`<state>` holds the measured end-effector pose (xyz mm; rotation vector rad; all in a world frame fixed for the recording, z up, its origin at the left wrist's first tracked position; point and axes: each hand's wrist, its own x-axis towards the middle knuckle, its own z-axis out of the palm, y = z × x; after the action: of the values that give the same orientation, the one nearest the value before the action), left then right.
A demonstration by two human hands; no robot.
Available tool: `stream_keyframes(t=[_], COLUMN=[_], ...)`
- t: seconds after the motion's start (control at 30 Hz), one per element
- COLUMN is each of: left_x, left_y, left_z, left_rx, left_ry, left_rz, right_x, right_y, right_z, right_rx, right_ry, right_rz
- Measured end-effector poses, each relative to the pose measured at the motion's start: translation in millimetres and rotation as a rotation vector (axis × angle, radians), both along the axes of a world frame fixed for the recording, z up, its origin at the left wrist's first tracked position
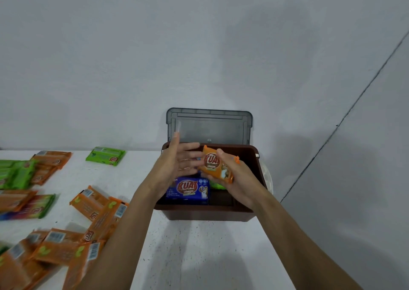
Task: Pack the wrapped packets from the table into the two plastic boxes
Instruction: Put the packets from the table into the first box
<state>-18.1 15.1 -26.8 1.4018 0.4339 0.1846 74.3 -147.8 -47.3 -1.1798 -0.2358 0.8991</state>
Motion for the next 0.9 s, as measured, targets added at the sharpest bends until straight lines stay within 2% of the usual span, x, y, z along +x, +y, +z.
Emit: stream_keyframes(t=[0.13, 0.2, 0.27, 0.4, 0.6, 0.73, 0.9], left_x=[-6.6, -8.7, -8.7, -9.5, -7.6, -8.3, -7.9], left_y=[19.2, 26.9, 31.7, 32.5, 31.3, 29.4, 28.8], left_z=[-20.3, -32.8, -47.5, -65.0, -67.6, -67.3, -67.7], left_rx=[0.489, 0.750, 0.891, 0.956, 1.010, 1.028, 1.021], left_ry=[-0.030, 0.053, 0.109, 0.145, 0.186, 0.192, 0.199], left_rz=[0.301, 0.330, 0.288, 0.254, 0.256, 0.254, 0.264], right_x=[13.0, 20.2, 26.2, 40.3, 70.7, 81.7, 82.9], right_y=[-11.3, -17.3, -22.7, -30.5, -21.0, -0.6, 18.9], right_z=[-4.6, -4.6, -2.2, 6.6, 22.4, 19.8, 3.1], right_rx=[-0.140, -0.212, -0.308, -0.588, -0.898, -1.026, -1.172], right_ry=[-0.026, -0.053, -0.100, -0.362, -0.691, -0.822, -0.918], right_rz=[-0.167, -0.212, -0.229, -0.123, 0.404, 0.695, 0.915])
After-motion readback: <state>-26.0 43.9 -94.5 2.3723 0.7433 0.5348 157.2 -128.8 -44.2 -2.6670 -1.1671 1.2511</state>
